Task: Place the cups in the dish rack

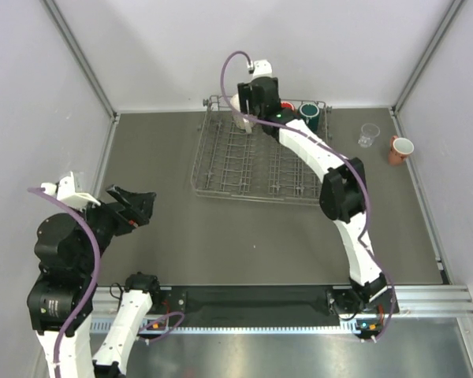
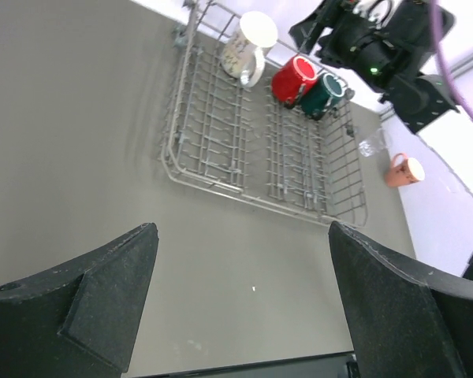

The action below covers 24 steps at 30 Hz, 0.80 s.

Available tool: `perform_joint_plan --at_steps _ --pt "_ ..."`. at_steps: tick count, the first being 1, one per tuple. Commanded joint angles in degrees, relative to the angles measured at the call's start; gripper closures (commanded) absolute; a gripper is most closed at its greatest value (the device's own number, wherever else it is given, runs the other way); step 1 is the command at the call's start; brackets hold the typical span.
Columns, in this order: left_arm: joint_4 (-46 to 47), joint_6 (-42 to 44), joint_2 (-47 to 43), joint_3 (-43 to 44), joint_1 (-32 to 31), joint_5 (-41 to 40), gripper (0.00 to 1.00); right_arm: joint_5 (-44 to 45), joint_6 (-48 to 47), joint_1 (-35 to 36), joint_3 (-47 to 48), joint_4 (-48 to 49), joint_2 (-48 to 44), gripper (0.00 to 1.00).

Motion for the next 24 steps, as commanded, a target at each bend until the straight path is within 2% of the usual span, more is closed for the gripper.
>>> perform_joint_plan --at_steps 1,5,10,16,24 --pt "1.33 -0.19 1.41 3.84 -0.23 1.74 0.06 0.9 0.52 0.03 -4.06 0.26 -10.59 0.27" --pt "-1.4 2.01 4.05 9.03 -0.23 1.04 0.06 2.58 -0.27 -0.5 -9.7 -0.18 -20.94 0.27" --pt "-0.27 1.76 5.28 7.47 -0.23 4.99 0.06 5.3 -0.8 -4.1 -15.5 -2.02 -29.13 0.27" --pt "2.63 1.57 6.52 3.69 -0.23 12.11 0.06 6.01 0.78 -12.79 -22.44 -3.96 -37.58 0.28" --pt "1.31 3.07 7.92 3.41 -0.23 13.08 0.07 4.26 5.26 -28.26 -26.85 -8.79 -41.19 0.3"
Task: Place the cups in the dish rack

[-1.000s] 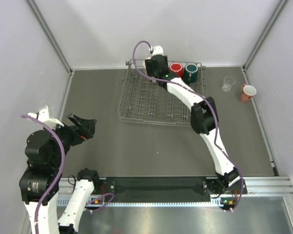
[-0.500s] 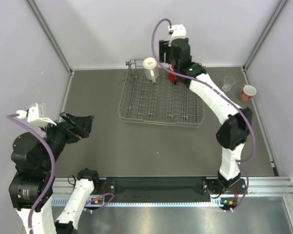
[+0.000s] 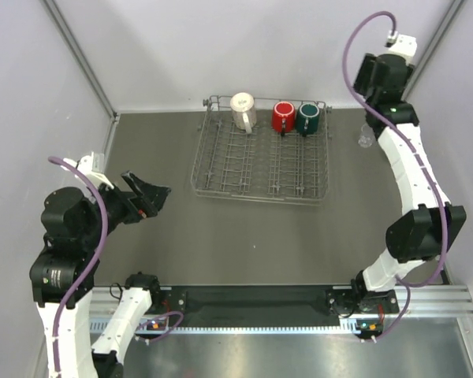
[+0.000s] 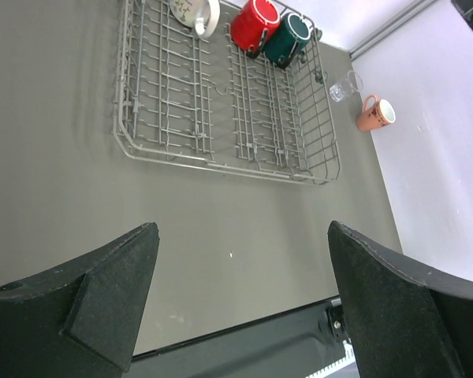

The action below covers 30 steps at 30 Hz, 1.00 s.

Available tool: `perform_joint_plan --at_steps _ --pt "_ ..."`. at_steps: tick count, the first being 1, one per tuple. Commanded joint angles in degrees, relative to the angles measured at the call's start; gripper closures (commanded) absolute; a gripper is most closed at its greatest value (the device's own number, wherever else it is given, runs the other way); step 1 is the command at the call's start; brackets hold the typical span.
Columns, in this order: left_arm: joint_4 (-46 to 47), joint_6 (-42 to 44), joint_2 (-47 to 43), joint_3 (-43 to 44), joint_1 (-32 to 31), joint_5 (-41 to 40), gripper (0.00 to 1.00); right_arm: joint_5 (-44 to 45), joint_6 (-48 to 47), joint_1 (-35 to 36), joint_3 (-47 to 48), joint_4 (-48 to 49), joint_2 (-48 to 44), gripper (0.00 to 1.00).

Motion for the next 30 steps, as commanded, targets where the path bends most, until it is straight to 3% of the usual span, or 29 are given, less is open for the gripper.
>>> perform_joint_plan --at_steps 1,5,14,23,30 --pt "1.69 2.06 0.45 0.14 -0.23 2.04 0.07 -1.8 3.88 -5.84 -0.86 -3.81 -1.61 0.3" --pt "1.6 2.68 1.33 -0.3 -0.23 2.22 0.07 -2.25 8.37 -14.36 -0.6 -7.94 0.59 0.34" --pt "1.95 3.39 3.08 -1.36 -0.23 1.43 0.07 -1.37 12.33 -23.95 -4.02 -12.25 3.93 0.36" --pt "3.18 2.51 5.46 -1.89 -0.23 1.87 0.09 -0.49 14.7 -25.63 -4.29 -12.96 9.64 0.36" --pt "2.04 2.77 6.69 -0.75 -0.23 1.16 0.09 -0.23 18.04 -25.72 -7.27 -12.43 12.02 0.45"
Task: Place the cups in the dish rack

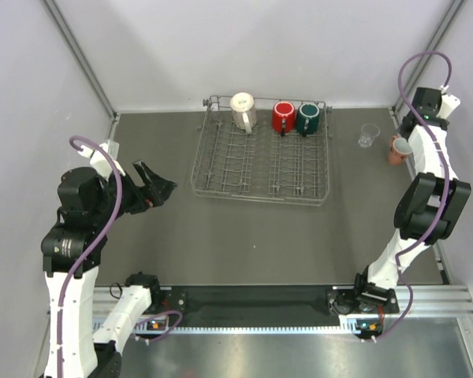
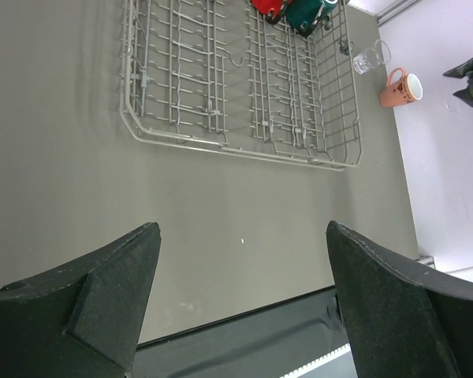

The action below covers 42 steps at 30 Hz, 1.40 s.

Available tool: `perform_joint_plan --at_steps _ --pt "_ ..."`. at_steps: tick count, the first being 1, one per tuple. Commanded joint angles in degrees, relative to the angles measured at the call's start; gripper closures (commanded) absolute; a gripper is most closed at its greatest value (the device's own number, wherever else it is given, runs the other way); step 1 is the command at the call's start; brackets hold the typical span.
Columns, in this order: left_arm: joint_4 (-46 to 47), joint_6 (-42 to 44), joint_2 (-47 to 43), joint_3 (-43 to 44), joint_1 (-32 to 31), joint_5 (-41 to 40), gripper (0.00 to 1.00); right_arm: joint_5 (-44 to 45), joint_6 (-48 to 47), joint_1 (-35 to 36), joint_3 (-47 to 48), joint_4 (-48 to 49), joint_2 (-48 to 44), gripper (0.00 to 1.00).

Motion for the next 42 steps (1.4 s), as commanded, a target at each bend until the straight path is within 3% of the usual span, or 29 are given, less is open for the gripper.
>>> perform_joint_plan --at_steps 1,34,40,42 --pt "1.49 0.74 0.79 1.2 -0.23 -0.26 0.09 1.28 3.05 -0.78 -1.42 0.49 0.78 0.49" --pt "-1.32 1.62 4.39 4.19 -0.23 -1.31 0.11 2.86 7.01 -0.78 0.06 3.48 11.33 0.52" --pt "-1.41 1.09 4.48 4.37 -0.23 -1.4 0.11 3.83 5.7 -0.78 0.86 3.91 12.12 0.65" --pt "-1.32 1.09 4.66 4.72 -0.23 -1.22 0.12 3.83 4.55 -0.78 1.3 4.09 12.04 0.81"
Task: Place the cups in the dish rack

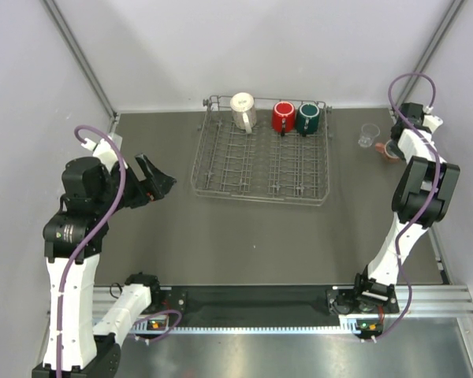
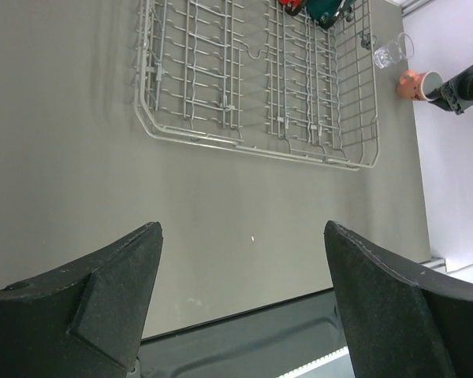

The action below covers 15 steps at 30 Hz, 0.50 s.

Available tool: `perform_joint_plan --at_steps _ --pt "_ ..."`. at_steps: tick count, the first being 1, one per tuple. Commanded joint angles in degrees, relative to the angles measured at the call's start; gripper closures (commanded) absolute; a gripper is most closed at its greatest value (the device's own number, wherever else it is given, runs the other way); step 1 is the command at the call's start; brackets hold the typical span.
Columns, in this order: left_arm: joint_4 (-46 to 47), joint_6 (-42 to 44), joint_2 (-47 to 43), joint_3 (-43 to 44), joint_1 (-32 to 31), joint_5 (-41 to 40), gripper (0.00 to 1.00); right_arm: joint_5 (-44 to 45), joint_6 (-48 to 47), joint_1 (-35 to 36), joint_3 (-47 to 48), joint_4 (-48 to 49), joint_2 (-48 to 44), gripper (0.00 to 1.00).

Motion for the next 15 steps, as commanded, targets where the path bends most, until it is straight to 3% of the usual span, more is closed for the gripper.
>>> perform_joint_plan --at_steps 1,2,3,7,11,15 --pt "0.32 -0.26 0.52 2.6 -0.23 0.46 0.12 1.78 -1.79 -0.74 3.49 2.39 -0.07 0.87" --pt "0.32 -0.44 0.61 2.77 -0.23 0.64 0.12 1.78 -3.1 -0.74 3.58 2.39 -0.6 0.97" --pt "0.49 -0.61 0.61 2.86 -0.23 0.72 0.12 1.69 -3.55 -0.65 3.49 2.39 -1.04 1.0" --pt "1.89 -1.67 1.84 3.65 -0.23 2.48 0.12 -1.38 -5.05 -0.47 1.57 1.86 -4.55 1.0" --pt "4.96 -4.65 4.04 4.44 -0.23 6.85 0.13 -6.12 -2.68 0.4 -3.79 2.12 -14.54 1.0" --pt "12.87 -14.37 5.53 0.86 -0.23 14.16 0.13 -13.76 -1.0 2.69 -9.42 4.13 -23.79 1.0"
